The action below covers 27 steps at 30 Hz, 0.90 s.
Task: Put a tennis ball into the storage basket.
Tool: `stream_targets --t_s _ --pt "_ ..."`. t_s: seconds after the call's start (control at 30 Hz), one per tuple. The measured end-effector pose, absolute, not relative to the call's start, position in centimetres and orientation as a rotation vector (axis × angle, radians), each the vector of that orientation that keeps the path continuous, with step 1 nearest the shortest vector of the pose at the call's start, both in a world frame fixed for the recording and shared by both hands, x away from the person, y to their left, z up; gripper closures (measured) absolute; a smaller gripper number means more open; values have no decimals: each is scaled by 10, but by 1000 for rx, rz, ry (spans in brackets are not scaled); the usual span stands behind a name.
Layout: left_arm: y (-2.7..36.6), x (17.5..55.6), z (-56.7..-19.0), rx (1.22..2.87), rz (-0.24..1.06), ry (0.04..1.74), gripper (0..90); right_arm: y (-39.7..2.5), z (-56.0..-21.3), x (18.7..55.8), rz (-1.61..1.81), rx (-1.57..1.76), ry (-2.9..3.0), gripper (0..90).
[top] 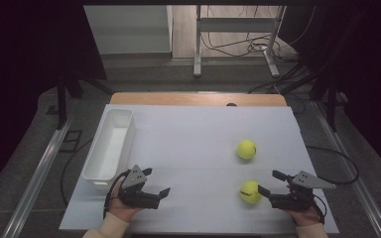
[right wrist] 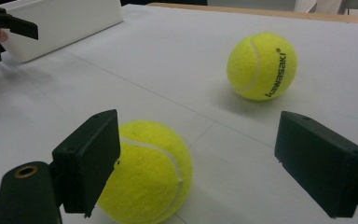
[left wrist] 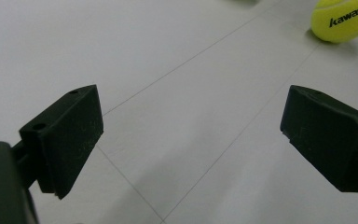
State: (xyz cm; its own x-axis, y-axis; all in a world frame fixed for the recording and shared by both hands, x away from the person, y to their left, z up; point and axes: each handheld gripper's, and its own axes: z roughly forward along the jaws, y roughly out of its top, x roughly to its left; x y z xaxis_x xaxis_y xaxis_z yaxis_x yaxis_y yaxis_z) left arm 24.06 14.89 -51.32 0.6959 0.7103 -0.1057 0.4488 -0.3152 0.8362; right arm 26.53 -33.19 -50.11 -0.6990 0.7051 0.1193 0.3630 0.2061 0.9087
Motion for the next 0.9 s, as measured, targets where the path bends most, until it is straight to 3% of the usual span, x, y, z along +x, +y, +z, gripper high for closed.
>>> stream_targets --t_s 0.9 --pt "99 261 -496 2007 263 804 63 -332 -502 271 1517 999 2197 158"
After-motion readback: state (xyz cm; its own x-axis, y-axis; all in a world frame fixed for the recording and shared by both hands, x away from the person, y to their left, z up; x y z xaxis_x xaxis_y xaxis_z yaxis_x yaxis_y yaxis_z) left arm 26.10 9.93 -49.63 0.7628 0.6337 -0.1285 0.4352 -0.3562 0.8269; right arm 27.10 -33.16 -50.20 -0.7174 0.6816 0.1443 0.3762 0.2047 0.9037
